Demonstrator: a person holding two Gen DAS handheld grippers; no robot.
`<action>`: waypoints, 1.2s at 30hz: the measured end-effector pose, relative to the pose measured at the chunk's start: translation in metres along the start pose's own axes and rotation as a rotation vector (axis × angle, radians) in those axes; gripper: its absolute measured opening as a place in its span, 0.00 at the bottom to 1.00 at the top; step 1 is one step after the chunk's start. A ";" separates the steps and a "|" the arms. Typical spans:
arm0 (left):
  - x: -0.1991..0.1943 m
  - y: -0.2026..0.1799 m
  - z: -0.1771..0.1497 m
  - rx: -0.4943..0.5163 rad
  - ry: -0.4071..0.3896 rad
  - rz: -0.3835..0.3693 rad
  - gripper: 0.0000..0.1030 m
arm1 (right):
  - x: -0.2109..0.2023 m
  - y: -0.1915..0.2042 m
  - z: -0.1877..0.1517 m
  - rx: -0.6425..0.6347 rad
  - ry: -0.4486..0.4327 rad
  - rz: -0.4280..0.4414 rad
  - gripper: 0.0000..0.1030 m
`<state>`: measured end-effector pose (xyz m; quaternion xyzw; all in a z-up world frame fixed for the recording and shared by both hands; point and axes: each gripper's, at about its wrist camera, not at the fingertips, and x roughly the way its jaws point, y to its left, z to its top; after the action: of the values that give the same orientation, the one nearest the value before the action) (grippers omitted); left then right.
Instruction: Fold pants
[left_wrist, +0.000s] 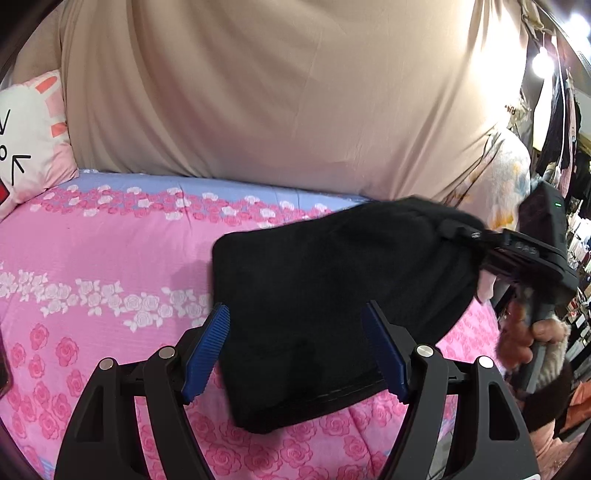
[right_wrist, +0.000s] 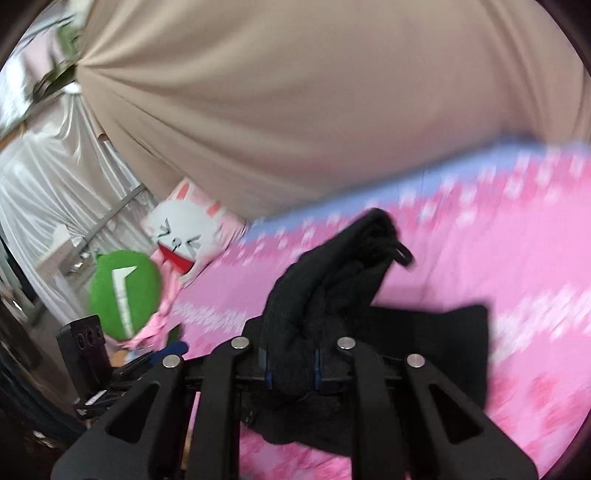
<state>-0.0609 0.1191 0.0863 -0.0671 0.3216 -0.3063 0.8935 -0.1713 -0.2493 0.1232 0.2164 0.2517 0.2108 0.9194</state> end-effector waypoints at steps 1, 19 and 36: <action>0.001 0.001 -0.001 -0.002 0.001 0.001 0.70 | -0.006 -0.006 -0.004 0.001 -0.004 -0.042 0.13; 0.098 -0.010 -0.023 0.015 0.215 0.109 0.70 | 0.049 -0.043 -0.046 -0.037 0.166 -0.335 0.21; 0.110 -0.017 -0.028 0.047 0.242 0.185 0.71 | 0.124 -0.072 -0.032 0.000 0.329 -0.348 0.18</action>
<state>-0.0198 0.0425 0.0108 0.0211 0.4244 -0.2359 0.8739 -0.0717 -0.2371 0.0156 0.1324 0.4316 0.0815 0.8885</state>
